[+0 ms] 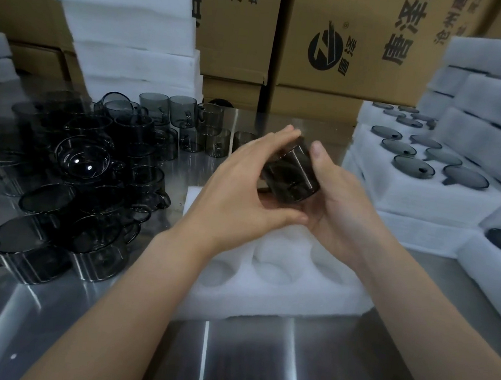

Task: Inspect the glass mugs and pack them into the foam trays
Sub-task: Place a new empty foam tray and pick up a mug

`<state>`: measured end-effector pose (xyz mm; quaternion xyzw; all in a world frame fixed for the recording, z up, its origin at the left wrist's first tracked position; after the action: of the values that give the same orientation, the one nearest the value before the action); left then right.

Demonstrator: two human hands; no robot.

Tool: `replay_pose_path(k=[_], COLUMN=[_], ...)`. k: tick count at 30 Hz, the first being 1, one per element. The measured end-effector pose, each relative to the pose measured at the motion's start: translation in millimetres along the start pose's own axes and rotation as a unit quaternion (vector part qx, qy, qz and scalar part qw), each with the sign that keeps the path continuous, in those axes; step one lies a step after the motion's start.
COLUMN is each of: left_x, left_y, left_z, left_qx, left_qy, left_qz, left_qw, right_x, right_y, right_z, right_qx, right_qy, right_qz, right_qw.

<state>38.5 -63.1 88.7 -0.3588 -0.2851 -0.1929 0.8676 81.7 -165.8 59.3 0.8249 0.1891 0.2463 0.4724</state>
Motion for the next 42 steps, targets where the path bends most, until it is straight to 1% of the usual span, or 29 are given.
replay_pose_path(k=[2, 5, 8, 10, 12, 18, 19, 20, 22, 24, 25, 27, 29, 32, 34, 37, 39, 40, 42], left_x=[-0.2, -0.2, 0.6, 1.3, 1.1, -2.8, -2.5, -2.2, -1.8, -1.8, -1.4, -0.4, -0.1, -0.4, -1.0, -1.0, -1.4, -1.5, -1.3], left_y=[-0.8, 0.5, 5.4, 8.2, 6.6, -16.2, -18.4, -19.8, -20.9, -18.9, -16.6, -11.4, -6.0, 1.2, 3.1, -0.6, -1.6, -0.8, 3.1], left_z=[0.2, 0.3, -6.1, -8.3, -9.0, -11.3, -10.9, -10.2, -8.0, -6.6, -6.6, -8.1, -11.4, -16.6, -17.3, -14.4, -13.7, -12.9, -10.1], left_qx=[-0.007, 0.014, 0.036, 0.036, 0.031, 0.03, 0.028, 0.024, 0.007, 0.005, 0.013, 0.031, 0.036, 0.032, 0.046, 0.086, 0.097, 0.097, 0.08], left_qy=[-0.004, -0.02, -0.002, 0.009, 0.013, 0.009, 0.007, 0.005, -0.002, -0.003, -0.003, 0.007, 0.022, 0.05, 0.054, 0.028, 0.014, 0.008, -0.005], left_qz=[0.001, 0.011, 0.033, 0.042, 0.033, -0.064, -0.079, -0.09, -0.101, -0.102, -0.098, -0.083, -0.057, 0.002, 0.029, 0.024, 0.022, 0.025, 0.034], left_qw=[1.0, 1.0, 0.999, 0.998, 0.999, 0.997, 0.996, 0.996, 0.995, 0.995, 0.995, 0.996, 0.997, 0.998, 0.997, 0.996, 0.995, 0.995, 0.996], right_x=[-0.6, -1.3, -4.2, -5.7, -6.6, -8.7, -6.7, -3.0, 4.2, 3.7, 2.9, 3.5, 1.8, -1.2, -3.2, -7.6, -9.1, -7.9, -3.4], right_y=[3.9, 7.8, 13.3, 13.1, 13.9, 20.3, 18.6, 14.0, -1.3, -10.7, -11.1, -7.1, -0.4, 8.2, 12.9, 21.2, 23.6, 21.8, 14.2], right_z=[5.2, 5.5, 1.2, -1.1, 0.4, 22.7, 25.6, 24.9, 13.5, -1.5, -3.7, -0.6, 7.8, 15.6, 16.1, 13.7, 11.2, 9.5, 4.9], right_qx=[-0.065, -0.157, -0.222, -0.232, -0.222, -0.16, -0.14, -0.102, 0.002, 0.069, 0.074, 0.043, 0.01, -0.039, -0.108, -0.215, -0.26, -0.255, -0.18], right_qy=[-0.028, -0.044, -0.065, -0.074, -0.092, -0.193, -0.191, -0.168, -0.076, 0.002, 0.018, 0.013, -0.033, -0.093, -0.125, -0.169, -0.171, -0.156, -0.113], right_qz=[0.036, 0.089, 0.147, 0.166, 0.17, 0.144, 0.128, 0.099, 0.002, -0.077, -0.086, -0.062, -0.006, 0.071, 0.114, 0.173, 0.192, 0.185, 0.141], right_qw=[0.997, 0.983, 0.962, 0.956, 0.956, 0.957, 0.963, 0.976, 0.997, 0.995, 0.993, 0.997, 0.999, 0.992, 0.98, 0.946, 0.931, 0.936, 0.967])
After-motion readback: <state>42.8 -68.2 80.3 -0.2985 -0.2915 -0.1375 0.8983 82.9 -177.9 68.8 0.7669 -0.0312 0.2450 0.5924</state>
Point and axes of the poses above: each hand's wrist, its own x-axis towards the middle knuckle, its own z-axis out of the back of the hand, y = z × x, the point moved 8 cm from there along x, towards the middle knuckle, and after that the axes turned 8 degrees about x, right-handed, at the moved point
